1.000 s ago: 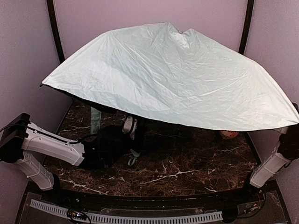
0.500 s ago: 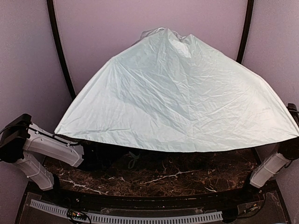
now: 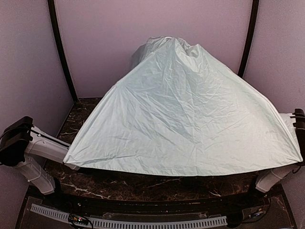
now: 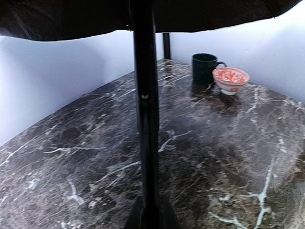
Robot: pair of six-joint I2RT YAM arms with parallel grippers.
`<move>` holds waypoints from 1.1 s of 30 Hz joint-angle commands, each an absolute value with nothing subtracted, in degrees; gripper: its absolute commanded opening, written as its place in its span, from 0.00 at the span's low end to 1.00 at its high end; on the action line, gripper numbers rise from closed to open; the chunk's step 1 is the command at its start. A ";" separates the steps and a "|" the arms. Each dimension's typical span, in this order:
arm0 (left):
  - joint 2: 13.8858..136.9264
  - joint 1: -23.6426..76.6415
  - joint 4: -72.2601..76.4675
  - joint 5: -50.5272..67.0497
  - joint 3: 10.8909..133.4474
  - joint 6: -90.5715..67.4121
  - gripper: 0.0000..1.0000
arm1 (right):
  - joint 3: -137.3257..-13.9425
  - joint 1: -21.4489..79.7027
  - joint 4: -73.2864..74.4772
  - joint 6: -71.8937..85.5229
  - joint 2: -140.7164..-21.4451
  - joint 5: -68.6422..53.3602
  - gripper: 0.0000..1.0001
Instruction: Put away the umbrella
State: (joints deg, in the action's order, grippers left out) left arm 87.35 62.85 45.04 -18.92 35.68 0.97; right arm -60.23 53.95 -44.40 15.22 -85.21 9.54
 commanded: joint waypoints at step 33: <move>49.87 50.19 21.37 -24.17 31.90 -9.37 0.80 | -75.63 35.50 -7.32 -13.70 -77.98 -24.36 0.00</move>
